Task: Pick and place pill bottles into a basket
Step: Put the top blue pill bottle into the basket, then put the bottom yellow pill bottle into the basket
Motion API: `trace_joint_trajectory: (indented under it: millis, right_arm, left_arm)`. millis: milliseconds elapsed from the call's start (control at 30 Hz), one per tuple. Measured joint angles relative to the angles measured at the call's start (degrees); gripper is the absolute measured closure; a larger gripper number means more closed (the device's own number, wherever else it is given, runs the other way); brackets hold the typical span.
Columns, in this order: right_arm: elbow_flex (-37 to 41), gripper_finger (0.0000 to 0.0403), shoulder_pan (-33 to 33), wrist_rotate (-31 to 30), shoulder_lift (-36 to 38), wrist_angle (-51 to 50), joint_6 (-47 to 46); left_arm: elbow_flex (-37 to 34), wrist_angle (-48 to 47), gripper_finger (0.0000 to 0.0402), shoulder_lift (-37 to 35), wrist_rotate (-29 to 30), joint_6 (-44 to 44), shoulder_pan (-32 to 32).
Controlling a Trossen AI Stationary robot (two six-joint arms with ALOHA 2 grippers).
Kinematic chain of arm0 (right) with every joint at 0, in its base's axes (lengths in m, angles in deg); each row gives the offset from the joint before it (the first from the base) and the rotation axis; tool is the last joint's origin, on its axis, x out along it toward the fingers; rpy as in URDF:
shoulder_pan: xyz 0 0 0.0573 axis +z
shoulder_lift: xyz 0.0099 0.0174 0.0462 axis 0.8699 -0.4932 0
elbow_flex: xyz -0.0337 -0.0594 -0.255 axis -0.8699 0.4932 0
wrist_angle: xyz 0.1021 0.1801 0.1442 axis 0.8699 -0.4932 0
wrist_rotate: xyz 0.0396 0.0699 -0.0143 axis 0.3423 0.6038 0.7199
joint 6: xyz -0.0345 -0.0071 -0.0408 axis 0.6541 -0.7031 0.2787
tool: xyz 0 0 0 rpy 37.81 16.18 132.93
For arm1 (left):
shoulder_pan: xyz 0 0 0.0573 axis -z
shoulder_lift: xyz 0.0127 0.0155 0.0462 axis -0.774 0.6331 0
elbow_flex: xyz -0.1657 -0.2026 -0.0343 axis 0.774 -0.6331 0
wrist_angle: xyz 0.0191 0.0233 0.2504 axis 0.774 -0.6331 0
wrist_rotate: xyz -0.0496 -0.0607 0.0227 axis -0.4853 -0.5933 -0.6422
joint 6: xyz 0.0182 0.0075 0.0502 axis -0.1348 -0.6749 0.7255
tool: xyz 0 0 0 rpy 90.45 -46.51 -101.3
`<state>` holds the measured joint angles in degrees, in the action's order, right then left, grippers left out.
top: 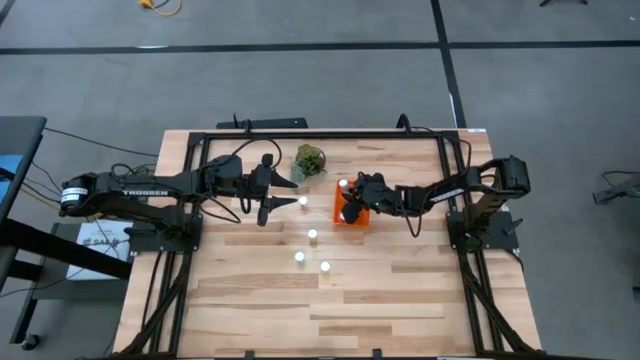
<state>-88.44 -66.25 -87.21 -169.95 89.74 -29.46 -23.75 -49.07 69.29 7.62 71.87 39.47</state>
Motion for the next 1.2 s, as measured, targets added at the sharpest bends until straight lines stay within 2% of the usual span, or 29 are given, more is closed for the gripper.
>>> trace_joint_trajectory:
  millis: [467,833,1200]
  right_arm:
    - [0.0,0.0302,0.0,0.2,0.0,0.2,0.7]
    - [0.0,0.0247,0.0,0.4,0.0,0.2,0.8]
    - [0.0,0.0247,0.0,0.3,0.0,0.2,0.9]
  left_arm:
    - [0.0,0.0,0.0225,0.0,0.0,0.0,0.0]
    - [0.0,0.0,0.0225,0.0,0.0,0.0,0.0]
    - [0.0,0.0,0.0225,0.0,0.0,0.0,0.0]
